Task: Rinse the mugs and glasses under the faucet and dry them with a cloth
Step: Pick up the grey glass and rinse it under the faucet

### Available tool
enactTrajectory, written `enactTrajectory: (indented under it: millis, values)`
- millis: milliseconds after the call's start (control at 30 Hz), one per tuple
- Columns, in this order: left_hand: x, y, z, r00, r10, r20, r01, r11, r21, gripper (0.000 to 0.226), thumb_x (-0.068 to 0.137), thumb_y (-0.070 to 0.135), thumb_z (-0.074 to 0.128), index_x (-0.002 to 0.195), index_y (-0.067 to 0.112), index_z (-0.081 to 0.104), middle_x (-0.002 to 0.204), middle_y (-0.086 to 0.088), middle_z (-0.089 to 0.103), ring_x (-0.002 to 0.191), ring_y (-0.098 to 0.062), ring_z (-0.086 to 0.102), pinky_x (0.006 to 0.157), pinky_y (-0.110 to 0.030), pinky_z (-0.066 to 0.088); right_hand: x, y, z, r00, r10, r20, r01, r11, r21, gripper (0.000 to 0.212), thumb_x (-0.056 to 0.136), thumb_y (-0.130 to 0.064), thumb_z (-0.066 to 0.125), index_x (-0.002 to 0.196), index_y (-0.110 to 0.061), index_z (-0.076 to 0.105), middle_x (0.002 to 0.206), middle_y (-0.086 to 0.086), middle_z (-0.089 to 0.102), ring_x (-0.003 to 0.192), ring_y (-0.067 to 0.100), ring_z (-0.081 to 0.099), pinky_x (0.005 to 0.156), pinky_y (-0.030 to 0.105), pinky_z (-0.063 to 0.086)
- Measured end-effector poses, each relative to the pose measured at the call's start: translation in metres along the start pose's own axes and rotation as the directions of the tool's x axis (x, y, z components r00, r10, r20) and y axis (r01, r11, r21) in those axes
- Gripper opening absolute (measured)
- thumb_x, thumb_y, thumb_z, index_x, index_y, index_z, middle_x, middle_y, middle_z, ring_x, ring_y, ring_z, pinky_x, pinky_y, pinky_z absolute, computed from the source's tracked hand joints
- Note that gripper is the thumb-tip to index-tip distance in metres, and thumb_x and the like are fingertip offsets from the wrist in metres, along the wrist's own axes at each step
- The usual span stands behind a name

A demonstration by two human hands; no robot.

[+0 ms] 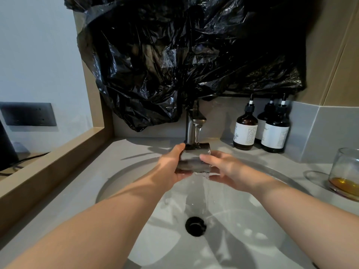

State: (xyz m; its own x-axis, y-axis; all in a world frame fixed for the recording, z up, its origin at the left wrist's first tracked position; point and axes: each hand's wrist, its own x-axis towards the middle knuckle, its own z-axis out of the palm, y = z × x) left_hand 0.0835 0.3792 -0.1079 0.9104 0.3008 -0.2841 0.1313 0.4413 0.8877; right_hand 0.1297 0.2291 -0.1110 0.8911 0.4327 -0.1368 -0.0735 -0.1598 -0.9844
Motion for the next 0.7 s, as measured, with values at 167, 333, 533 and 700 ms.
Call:
enactTrajectory:
  millis: [167,333,533,700]
  values:
    - [0.003,-0.005,-0.001,0.994,-0.100,0.050,0.101,0.995,-0.015,0.020,0.092,0.030,0.057,0.088,0.011,0.053,0.103,-0.016,0.061,0.094,-0.033,0.062,0.073,-0.044,0.053,0.000,-0.002,0.009,0.987,-0.091,-0.133,0.091,0.996,-0.006,0.047,0.074,-0.023,0.079,0.114,-0.011,0.057,0.109,0.008,0.067,0.098,0.019,0.065,0.082,0.036,0.056]
    - [0.004,-0.006,-0.006,0.993,-0.109,0.045,0.101,0.984,0.149,0.016,0.094,0.017,0.050,0.087,0.009,0.061,0.092,-0.013,0.066,0.096,-0.030,0.065,0.094,-0.047,0.051,0.005,0.000,0.021,0.926,-0.278,-0.257,0.188,0.927,-0.324,0.056,0.063,-0.022,0.085,0.112,-0.014,0.061,0.098,-0.001,0.068,0.090,0.017,0.065,0.085,0.034,0.054]
    - [-0.004,-0.002,-0.008,0.991,-0.132,0.033,0.124,0.975,0.185,0.021,0.098,0.013,0.040,0.086,0.004,0.054,0.094,-0.018,0.060,0.078,-0.032,0.063,0.059,-0.038,0.055,0.003,-0.006,0.031,0.881,-0.376,-0.285,0.194,0.839,-0.508,0.078,0.064,-0.034,0.085,0.133,-0.018,0.051,0.109,-0.004,0.064,0.098,0.012,0.060,0.084,0.019,0.044]
    - [-0.007,-0.003,-0.007,0.997,-0.067,0.029,0.056,0.956,0.287,0.021,0.100,0.015,0.040,0.090,0.008,0.057,0.085,-0.010,0.060,0.078,-0.026,0.062,0.068,-0.037,0.053,0.006,-0.002,0.033,0.877,-0.363,-0.316,0.218,0.885,-0.411,0.046,0.068,-0.032,0.082,0.108,-0.017,0.066,0.089,-0.007,0.068,0.080,0.008,0.064,0.069,0.014,0.048]
